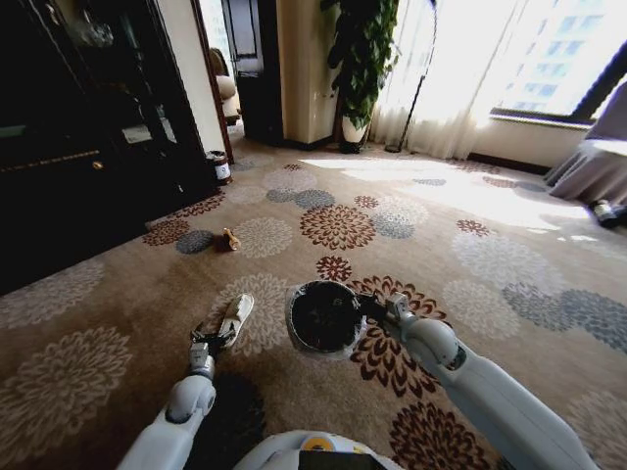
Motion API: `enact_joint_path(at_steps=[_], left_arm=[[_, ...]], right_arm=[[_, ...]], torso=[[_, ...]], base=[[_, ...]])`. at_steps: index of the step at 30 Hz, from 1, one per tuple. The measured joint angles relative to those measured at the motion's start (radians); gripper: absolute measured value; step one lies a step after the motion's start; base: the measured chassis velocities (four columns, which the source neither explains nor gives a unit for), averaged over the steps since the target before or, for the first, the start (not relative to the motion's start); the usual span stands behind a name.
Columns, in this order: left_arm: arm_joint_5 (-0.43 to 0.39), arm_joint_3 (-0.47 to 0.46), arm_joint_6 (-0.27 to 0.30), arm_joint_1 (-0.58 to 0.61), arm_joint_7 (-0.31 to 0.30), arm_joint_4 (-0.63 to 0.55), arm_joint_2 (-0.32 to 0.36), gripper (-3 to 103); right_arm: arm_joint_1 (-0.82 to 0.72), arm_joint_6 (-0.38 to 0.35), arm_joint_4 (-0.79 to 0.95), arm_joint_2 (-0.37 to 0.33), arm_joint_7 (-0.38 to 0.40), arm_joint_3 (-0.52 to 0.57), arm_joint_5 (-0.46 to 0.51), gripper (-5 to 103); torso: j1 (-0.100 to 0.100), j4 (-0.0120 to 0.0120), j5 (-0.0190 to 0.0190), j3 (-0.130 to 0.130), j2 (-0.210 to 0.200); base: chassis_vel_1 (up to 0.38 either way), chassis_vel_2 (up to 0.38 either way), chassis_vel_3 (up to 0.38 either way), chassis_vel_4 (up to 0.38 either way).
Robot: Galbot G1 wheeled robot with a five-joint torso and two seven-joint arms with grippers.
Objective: Pick up the trash from the ground and place it into the trash bin.
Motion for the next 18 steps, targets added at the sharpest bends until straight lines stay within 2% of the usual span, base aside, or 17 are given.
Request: enact_joint_path(at_steps=[1,2,3,6,9,15,16,18], left_arm=[[0.000,0.000,0.000,0.000,0.000,0.000,0.000,100],[0.029,0.021,-0.014,0.020,0.000,0.018,-0.019,100],[0.059,0.033,-0.032,0.038,0.001,0.032,-0.039,100],[0.101,0.049,-0.050,0.064,0.016,0.041,-0.074,100],[0.120,0.057,-0.051,0.064,0.029,0.059,-0.089,100],[0.133,0.060,-0.049,0.036,0.042,0.124,-0.100,100],[0.133,0.060,-0.040,0.026,0.045,0.143,-0.101,100],[0.131,0.061,-0.014,0.015,0.051,0.162,-0.101,100]], right_arm=[[0.000,0.000,0.000,0.000,0.000,0.000,0.000,1],[0.000,0.003,-0.003,0.002,0.000,0.000,0.000,1],[0.001,0.004,-0.004,0.003,0.001,0.001,0.000,1],[0.005,0.005,-0.006,0.003,0.000,0.001,0.002,1],[0.008,0.006,-0.011,0.003,0.001,0.001,0.002,1],[0.006,0.011,-0.018,0.009,0.001,0.000,-0.002,1],[0.006,0.012,-0.019,0.012,0.001,0.000,-0.003,1],[0.006,0.014,-0.021,0.015,0.001,0.000,-0.003,1]], torso=[[0.000,0.0000,0.0000,0.000,0.000],[0.000,0.0001,-0.0025,0.000,0.000],[0.000,0.0004,-0.0030,0.000,0.000],[0.000,0.0001,0.0004,0.000,0.000],[0.000,-0.0006,-0.0009,0.000,0.000],[0.000,-0.0006,-0.0007,0.000,0.000],[0.000,-0.0004,-0.0016,0.000,0.000],[0.000,0.0002,-0.0005,0.000,0.000]], base=[[0.216,0.166,-0.152,-0.200],[0.121,0.166,-0.069,-0.100],[0.013,0.057,-0.069,-0.024],[-0.002,-0.006,0.013,0.004],[-0.067,-0.067,0.028,0.053],[-0.048,-0.028,0.011,0.015],[0.000,0.000,0.000,0.000],[0.000,0.000,0.000,0.000]])
